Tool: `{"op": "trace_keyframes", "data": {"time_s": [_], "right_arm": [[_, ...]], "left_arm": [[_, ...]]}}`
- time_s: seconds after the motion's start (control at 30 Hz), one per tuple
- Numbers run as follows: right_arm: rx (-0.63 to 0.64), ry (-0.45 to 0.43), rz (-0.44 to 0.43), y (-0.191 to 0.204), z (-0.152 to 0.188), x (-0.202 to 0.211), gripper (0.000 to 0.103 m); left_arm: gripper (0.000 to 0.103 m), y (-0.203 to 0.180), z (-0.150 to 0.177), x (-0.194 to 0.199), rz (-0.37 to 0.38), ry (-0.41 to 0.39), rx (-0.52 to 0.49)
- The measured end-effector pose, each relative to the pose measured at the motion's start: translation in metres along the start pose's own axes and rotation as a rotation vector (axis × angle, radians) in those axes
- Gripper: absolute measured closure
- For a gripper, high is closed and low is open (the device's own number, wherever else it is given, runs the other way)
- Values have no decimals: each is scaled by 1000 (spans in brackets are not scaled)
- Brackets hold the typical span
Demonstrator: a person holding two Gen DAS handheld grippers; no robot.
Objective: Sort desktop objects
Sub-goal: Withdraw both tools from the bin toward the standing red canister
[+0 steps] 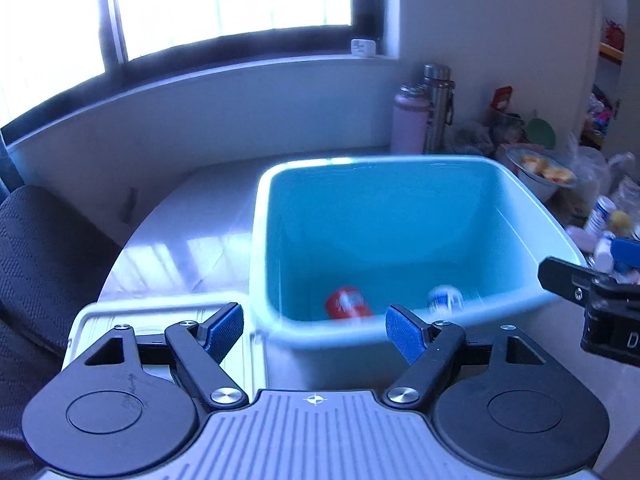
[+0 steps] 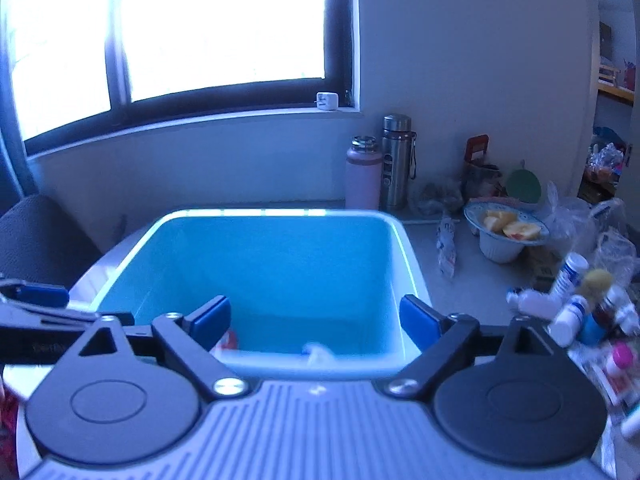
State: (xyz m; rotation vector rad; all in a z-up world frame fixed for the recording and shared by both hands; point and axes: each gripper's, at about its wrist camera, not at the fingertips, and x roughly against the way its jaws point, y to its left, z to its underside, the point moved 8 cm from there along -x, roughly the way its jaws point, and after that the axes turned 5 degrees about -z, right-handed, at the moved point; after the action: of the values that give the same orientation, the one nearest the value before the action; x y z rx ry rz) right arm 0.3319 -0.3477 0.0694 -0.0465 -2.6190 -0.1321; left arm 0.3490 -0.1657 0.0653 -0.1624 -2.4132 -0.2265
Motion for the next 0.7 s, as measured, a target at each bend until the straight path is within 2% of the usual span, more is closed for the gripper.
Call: {"op": "trace_keyframes", "data": {"time_s": [0.2, 0.47, 0.7], "right_arm": [[-19, 15, 36, 20, 53, 46, 7], [-43, 41, 69, 28, 113, 80, 7], [-51, 12, 65, 32, 153, 106, 7]], "left_arm": [[22, 11, 64, 29, 41, 29, -10], [22, 11, 140, 52, 66, 51, -29], [22, 8, 181, 67, 47, 33, -40]]}}
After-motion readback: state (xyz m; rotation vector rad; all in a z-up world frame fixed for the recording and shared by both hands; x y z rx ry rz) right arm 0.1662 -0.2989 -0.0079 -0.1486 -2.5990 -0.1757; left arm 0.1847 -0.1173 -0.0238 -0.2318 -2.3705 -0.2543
